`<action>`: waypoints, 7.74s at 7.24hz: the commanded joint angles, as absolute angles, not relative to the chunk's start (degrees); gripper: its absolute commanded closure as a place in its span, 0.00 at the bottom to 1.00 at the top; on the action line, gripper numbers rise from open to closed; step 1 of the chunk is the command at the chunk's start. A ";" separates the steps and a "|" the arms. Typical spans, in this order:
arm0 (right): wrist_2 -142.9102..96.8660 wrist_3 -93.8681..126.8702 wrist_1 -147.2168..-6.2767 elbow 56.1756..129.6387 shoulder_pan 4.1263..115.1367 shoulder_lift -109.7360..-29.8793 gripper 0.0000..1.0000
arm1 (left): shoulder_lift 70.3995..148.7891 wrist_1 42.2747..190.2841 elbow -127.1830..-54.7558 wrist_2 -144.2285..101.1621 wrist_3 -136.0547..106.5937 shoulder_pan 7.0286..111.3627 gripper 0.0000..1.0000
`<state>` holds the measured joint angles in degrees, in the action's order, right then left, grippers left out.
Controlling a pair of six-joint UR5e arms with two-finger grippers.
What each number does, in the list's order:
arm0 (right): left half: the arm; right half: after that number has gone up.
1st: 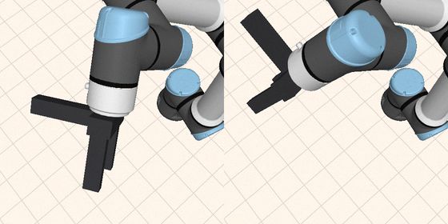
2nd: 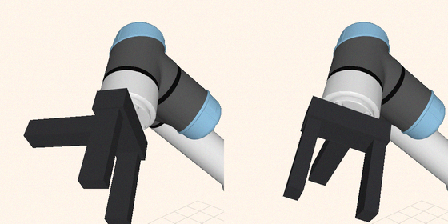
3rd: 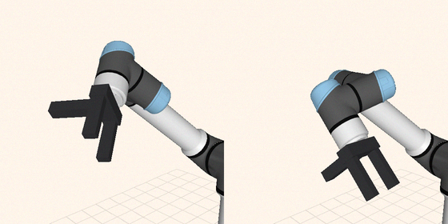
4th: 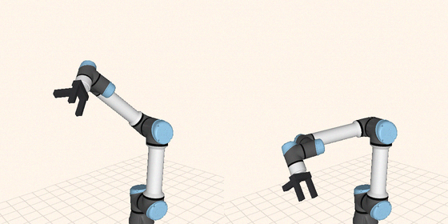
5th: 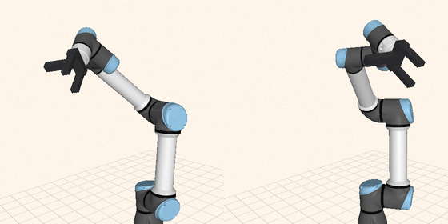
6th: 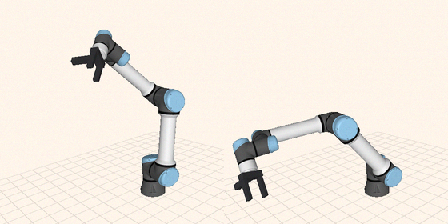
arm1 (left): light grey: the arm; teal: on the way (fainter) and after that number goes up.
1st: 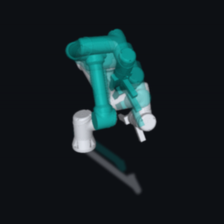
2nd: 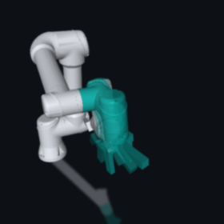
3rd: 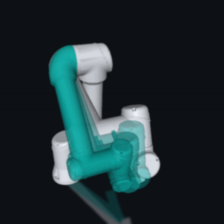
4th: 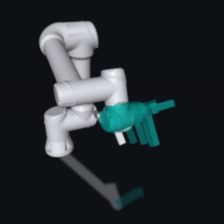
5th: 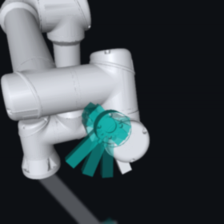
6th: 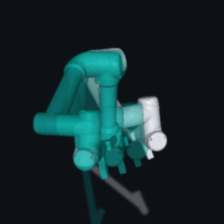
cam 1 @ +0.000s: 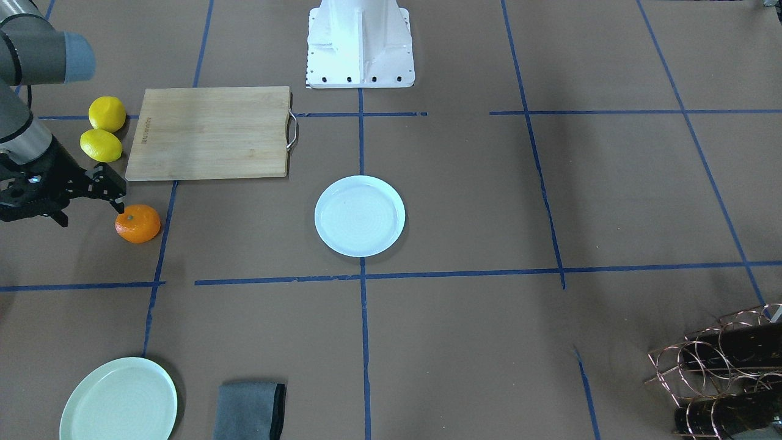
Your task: Pick orange to plate
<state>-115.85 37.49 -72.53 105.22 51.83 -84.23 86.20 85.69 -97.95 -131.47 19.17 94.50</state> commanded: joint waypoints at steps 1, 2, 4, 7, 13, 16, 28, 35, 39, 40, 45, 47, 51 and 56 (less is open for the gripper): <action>-111.37 40.52 -71.81 103.20 47.64 -83.41 0.00 | 86.22 85.69 -98.09 -131.48 19.16 94.48 0.00; -109.88 40.52 -71.55 101.70 47.11 -82.28 0.00 | 86.22 85.69 -98.09 -131.48 19.16 94.48 0.00; -109.51 40.52 -71.46 100.02 46.32 -81.74 0.00 | 86.22 85.69 -98.09 -131.57 19.25 94.48 0.00; -106.81 42.01 -71.46 98.36 43.43 -81.83 0.00 | 86.22 85.69 -98.09 -131.66 19.25 94.48 0.00; -107.13 42.36 -72.06 100.96 42.80 -80.26 0.77 | 86.31 85.78 -98.17 -131.66 19.34 94.48 0.00; -106.53 53.31 -86.30 101.43 39.05 -63.28 0.72 | 86.22 85.78 -98.17 -131.66 19.34 94.48 0.00; -91.58 73.12 -94.92 73.56 25.40 -34.28 0.46 | 86.40 85.78 -98.09 -131.75 19.42 94.48 0.00; -106.92 55.36 -95.27 92.50 41.52 -46.70 0.00 | 86.14 85.43 -97.82 -131.57 19.42 94.48 0.00; -124.17 13.81 -95.36 100.62 67.71 -67.79 0.00 | 85.96 85.34 -97.21 -131.92 19.42 94.48 0.00; -125.58 2.84 -95.36 100.55 73.94 -73.16 0.00 | 85.96 85.34 -97.12 -131.92 19.51 94.57 0.00; -125.24 -7.38 -96.24 100.28 88.50 -93.13 0.00 | 84.11 85.43 -97.38 -136.93 19.51 94.57 0.00; -125.60 -6.86 -96.24 100.72 89.47 -96.67 0.00 | 84.02 85.43 -97.73 -136.93 19.51 94.66 0.00; -128.49 -6.86 -96.24 100.64 89.39 -97.91 0.00 | 84.29 85.61 -98.52 -136.85 19.86 94.48 0.00; -128.50 -6.94 -96.24 100.55 89.21 -97.91 0.00 | 84.20 85.87 -98.53 -136.76 19.86 94.48 0.00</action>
<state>-128.49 -6.94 -96.24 100.55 89.26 -97.91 84.20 85.83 -98.51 -136.77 19.86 94.48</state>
